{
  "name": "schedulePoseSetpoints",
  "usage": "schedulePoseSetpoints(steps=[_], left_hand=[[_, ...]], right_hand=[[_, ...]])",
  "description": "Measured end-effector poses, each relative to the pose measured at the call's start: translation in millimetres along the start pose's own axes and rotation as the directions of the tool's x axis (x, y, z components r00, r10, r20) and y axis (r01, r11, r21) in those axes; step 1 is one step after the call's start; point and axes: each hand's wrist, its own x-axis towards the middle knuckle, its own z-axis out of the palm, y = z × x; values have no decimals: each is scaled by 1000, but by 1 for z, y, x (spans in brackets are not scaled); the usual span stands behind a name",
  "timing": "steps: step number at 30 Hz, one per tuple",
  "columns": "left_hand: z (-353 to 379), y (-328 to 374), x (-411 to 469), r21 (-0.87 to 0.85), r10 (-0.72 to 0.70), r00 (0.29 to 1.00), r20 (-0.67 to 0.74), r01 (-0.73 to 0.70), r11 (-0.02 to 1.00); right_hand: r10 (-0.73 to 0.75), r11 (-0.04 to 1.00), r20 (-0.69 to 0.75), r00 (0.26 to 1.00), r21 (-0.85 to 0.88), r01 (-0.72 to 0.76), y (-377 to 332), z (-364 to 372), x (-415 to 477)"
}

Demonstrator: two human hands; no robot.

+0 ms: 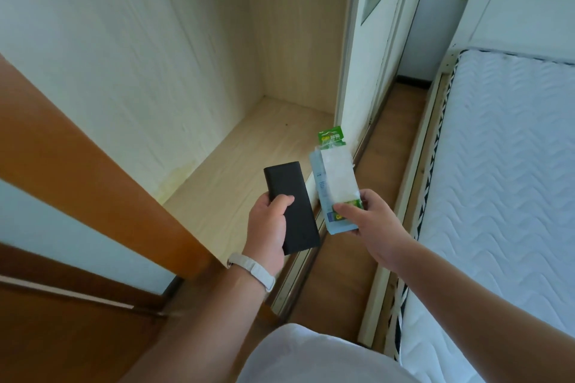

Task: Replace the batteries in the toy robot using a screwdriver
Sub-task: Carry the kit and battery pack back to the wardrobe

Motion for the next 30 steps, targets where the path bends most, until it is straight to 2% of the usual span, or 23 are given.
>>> schedulePoseSetpoints(steps=[11,15,18,23,25,30], left_hand=[[19,9,53,-83,-67,996,-59,62,995],[34,16,87,-176,-92,985,-146,66,982],[45,25,121,-200,-97,966,-239,48,979],[69,45,168,-325,-107,923,-370,-21,945],[75,51,182,-344,-92,903,-420,-64,937],[78,57,199,-395,-114,813,-571,-151,906]], right_hand=[[51,997,48,998,57,-53,-23,-9,68],[65,998,103,993,-4,-65,-32,-11,116],[84,994,195,977,-81,-69,-47,-13,161],[113,978,380,918,-207,-35,-79,-14,240],[127,978,449,885,-204,-37,-89,-11,267],[180,955,587,789,-296,3,-99,-1,315]])
